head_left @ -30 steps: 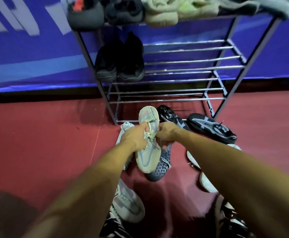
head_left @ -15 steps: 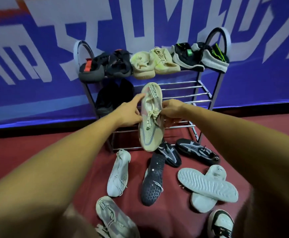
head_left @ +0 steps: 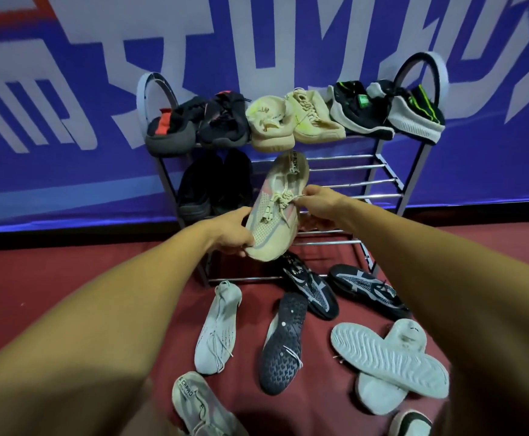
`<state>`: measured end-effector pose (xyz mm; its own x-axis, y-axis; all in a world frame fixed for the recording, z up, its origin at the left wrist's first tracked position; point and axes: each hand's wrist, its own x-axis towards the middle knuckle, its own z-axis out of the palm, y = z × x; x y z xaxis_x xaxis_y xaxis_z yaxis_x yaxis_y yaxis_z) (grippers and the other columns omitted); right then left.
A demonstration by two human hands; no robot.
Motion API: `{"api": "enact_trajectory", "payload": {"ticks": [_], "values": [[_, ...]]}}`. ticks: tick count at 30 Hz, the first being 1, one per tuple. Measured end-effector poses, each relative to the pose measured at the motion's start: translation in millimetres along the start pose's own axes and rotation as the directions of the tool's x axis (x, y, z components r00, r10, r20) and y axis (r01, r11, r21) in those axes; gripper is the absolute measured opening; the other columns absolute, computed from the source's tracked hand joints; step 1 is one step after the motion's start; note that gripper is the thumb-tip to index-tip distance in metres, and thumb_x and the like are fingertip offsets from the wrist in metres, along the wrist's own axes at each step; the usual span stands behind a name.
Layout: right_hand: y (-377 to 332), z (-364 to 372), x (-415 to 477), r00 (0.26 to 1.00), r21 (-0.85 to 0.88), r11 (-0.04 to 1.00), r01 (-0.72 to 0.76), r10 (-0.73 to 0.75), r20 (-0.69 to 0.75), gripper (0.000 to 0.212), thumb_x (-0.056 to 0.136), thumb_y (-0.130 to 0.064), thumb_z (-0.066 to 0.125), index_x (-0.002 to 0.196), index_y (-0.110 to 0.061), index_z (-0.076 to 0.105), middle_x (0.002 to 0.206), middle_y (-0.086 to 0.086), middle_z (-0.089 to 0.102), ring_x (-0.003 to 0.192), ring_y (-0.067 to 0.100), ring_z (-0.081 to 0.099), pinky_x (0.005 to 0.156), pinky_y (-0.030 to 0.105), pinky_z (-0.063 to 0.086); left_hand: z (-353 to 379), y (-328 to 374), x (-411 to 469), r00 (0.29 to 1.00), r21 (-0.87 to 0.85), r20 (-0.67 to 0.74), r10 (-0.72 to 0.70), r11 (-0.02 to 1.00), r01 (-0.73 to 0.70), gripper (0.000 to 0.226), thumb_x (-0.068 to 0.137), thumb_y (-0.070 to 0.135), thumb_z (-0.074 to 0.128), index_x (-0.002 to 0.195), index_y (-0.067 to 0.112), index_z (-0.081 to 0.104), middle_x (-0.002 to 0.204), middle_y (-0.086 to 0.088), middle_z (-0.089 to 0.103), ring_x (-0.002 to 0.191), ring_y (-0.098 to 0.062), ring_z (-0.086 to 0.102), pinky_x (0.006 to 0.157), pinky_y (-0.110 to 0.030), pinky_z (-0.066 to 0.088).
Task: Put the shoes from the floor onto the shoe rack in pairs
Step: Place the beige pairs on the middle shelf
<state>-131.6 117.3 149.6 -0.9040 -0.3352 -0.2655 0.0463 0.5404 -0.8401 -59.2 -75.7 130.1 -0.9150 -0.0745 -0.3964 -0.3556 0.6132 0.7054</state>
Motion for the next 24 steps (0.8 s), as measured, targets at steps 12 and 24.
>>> {"api": "enact_trajectory", "payload": {"ticks": [12, 24], "values": [[12, 25, 52, 0.998, -0.098, 0.995, -0.004, 0.010, 0.060, 0.048, 0.085, -0.018, 0.074, 0.129, -0.008, 0.058, 0.095, 0.002, 0.066, 0.070, 0.010, 0.057, 0.056, 0.021, 0.040, -2, 11, 59, 0.940, -0.370, -0.329, -0.094, 0.928, -0.036, 0.069, 0.086, -0.004, 0.056, 0.145, 0.029, 0.044, 0.115, -0.006, 0.066, 0.065, -0.017, 0.066, 0.054, -0.025, 0.056], [16, 35, 73, 0.998, 0.090, 0.994, -0.059, 0.059, 0.001, 0.031, 0.072, -0.017, 0.071, 0.099, -0.004, 0.067, 0.068, 0.004, 0.056, 0.048, 0.012, 0.041, 0.043, 0.024, 0.031, -5, 13, 65, 0.953, -0.394, -0.272, -0.135, 0.919, 0.018, 0.036, 0.086, 0.013, 0.072, 0.110, 0.012, 0.045, 0.093, -0.011, 0.069, 0.059, -0.010, 0.061, 0.047, -0.020, 0.040]]}}
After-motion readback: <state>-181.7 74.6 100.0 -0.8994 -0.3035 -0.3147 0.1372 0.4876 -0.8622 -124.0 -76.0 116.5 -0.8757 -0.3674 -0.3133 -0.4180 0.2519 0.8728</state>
